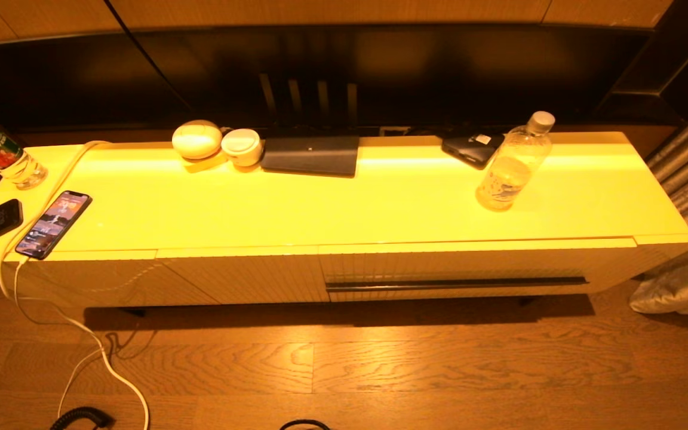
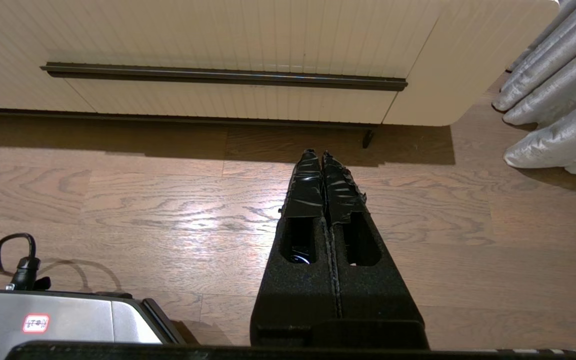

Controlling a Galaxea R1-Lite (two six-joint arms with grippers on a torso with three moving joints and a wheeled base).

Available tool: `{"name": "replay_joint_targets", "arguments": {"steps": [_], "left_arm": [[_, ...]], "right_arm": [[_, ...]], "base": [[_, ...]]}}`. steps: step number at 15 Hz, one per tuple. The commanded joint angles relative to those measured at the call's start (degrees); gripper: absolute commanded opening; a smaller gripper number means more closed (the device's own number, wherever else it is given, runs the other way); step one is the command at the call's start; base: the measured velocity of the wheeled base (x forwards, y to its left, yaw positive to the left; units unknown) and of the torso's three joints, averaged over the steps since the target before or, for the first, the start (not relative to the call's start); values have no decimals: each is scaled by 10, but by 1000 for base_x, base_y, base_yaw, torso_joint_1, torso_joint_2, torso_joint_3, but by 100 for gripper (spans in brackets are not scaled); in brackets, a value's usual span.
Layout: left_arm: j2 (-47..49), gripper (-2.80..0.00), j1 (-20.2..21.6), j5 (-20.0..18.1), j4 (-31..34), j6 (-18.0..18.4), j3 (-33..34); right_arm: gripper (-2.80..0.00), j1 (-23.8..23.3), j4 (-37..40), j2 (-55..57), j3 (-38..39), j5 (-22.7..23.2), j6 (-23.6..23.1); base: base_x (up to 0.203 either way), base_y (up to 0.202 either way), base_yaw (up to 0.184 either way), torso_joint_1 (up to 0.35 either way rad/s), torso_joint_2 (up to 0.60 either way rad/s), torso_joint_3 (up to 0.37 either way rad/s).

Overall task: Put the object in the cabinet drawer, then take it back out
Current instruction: Open the drawer

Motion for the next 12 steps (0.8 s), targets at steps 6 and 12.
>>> {"name": "replay_joint_targets", "arguments": {"steps": [6,12], "left_arm": [[0,-280,0,0,0,0,1],[0,-280,0,0,0,0,1]], "right_arm": [[-280,0,1,1,0,0,3],[-280,0,31,0,-44,-10,-14]], "base": [[0,0,0,0,0,0],[0,0,0,0,0,0]]}}
